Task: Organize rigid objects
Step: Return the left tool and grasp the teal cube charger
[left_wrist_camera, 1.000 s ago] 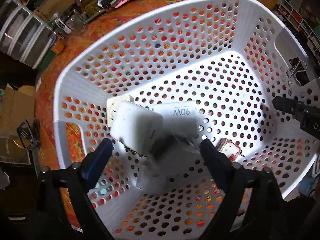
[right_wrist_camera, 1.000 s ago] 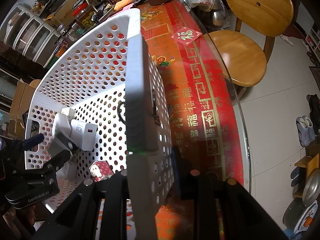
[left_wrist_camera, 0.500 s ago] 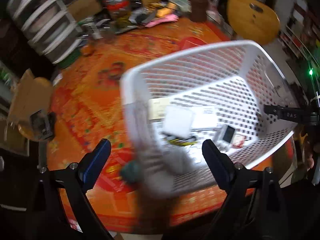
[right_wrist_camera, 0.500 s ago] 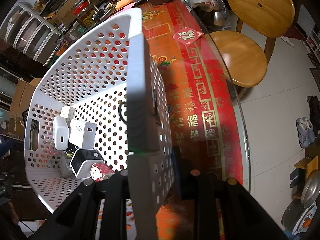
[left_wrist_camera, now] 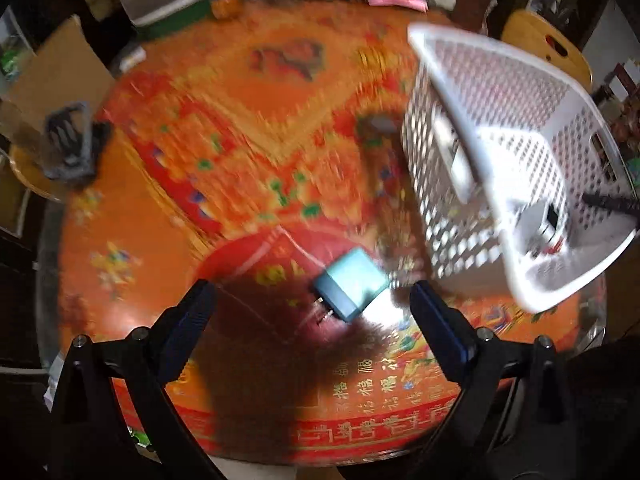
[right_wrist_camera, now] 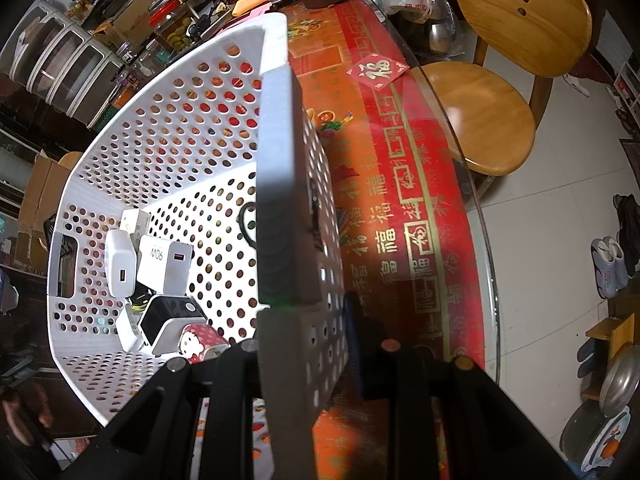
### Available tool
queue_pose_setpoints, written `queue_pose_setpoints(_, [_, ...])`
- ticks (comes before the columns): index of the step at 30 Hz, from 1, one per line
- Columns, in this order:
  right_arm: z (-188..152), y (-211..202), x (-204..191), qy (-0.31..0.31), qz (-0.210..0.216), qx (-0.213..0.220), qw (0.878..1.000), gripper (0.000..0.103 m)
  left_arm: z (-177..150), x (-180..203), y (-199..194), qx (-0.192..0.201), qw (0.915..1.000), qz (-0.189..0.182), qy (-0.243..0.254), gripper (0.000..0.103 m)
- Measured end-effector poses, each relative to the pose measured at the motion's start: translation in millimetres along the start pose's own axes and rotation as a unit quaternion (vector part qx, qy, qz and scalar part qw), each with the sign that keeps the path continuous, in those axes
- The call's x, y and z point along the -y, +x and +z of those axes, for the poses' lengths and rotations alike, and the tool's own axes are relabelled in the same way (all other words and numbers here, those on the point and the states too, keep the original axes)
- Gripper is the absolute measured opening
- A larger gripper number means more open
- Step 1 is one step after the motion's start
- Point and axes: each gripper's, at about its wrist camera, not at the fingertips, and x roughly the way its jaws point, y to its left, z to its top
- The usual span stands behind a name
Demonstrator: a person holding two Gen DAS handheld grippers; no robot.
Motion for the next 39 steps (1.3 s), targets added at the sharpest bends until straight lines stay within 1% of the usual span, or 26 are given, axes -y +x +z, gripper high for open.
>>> queue_pose_setpoints(2, [-0.1,-0.1,-0.2,0.0,0.0,0.0,1.0,0.023,-6.4,2.9,18.6,-0.011,0.9999,-0.001,0.003,0.094])
queue_pose_setpoints(4, [-0.1,-0.1,-0.2,0.0,0.0,0.0,1.0,0.023,-8.7,9.9,26.2,-0.013,0.9999,-0.006,0.004,0.092])
queue_pose_setpoints(6, [-0.1,0.0,-0.1,0.0,0.0,0.0,1.0,0.024,-7.6,17.4,33.8,-0.012,0.9999,-0.007,0.008,0.092])
queue_pose_setpoints(9, [-0.2,0.1,-0.2,0.0,0.0,0.0,1.0,0.024,-3.8,24.8,48.3,-0.022,0.9997,-0.004,0.013,0.092])
queue_pose_setpoints(12, [-0.1,0.1,-0.1,0.001,0.0,0.0,1.0,0.023,-1.6,28.0,61.1,-0.03,0.9995,-0.009,0.01,0.087])
queue_pose_setpoints(14, [-0.4,0.2,0.3,0.002,0.001,0.0,1.0,0.023,-0.9,32.1,66.2,-0.032,0.9994,-0.008,0.013,0.086])
queue_pose_setpoints(18, [-0.4,0.5,0.6,0.003,0.001,0.0,1.0,0.023,-0.5,34.6,80.1,-0.045,0.9989,-0.008,0.01,0.069])
queue_pose_setpoints(19, [-0.5,0.5,0.5,0.002,0.001,0.0,1.0,0.023,-0.5,34.1,80.7,-0.042,0.999,-0.013,0.004,0.065])
queue_pose_setpoints(20, [-0.5,0.5,0.7,0.003,0.001,0.0,1.0,0.023,-0.2,33.4,80.8,-0.041,0.999,-0.017,-0.003,0.063])
queue_pose_setpoints(21, [-0.5,0.5,0.8,0.003,0.001,0.0,1.0,0.023,0.0,32.6,80.4,-0.037,0.9992,-0.015,-0.005,0.057])
queue_pose_setpoints(26, [-0.2,0.5,0.9,0.004,0.002,0.0,1.0,0.023,-1.5,34.6,78.7,-0.03,0.9995,-0.009,-0.002,0.056])
queue_pose_setpoints(28, [-0.4,0.5,0.9,0.004,0.001,0.001,1.0,0.023,-3.6,34.7,73.9,-0.021,0.9998,0.006,0.001,0.056])
queue_pose_setpoints(30, [-0.2,0.5,0.9,0.005,0.001,0.001,1.0,0.023,-4.1,35.4,65.5,-0.016,0.9998,0.012,0.0,0.056])
queue_pose_setpoints(33, [-0.1,0.5,0.8,0.004,0.002,0.001,1.0,0.023,-0.3,36.5,54.2,-0.009,0.9993,0.037,0.006,0.056])
queue_pose_setpoints(35, [-0.1,0.4,0.9,0.003,0.002,0.001,1.0,0.023,2.9,34.2,46.0,-0.003,0.9989,0.046,0.005,0.056])
queue_pose_setpoints(39, [-0.1,0.3,1.0,0.004,0.002,0.001,1.0,0.023,9.8,28.4,17.8,0.013,0.9975,0.069,0.003,0.056])
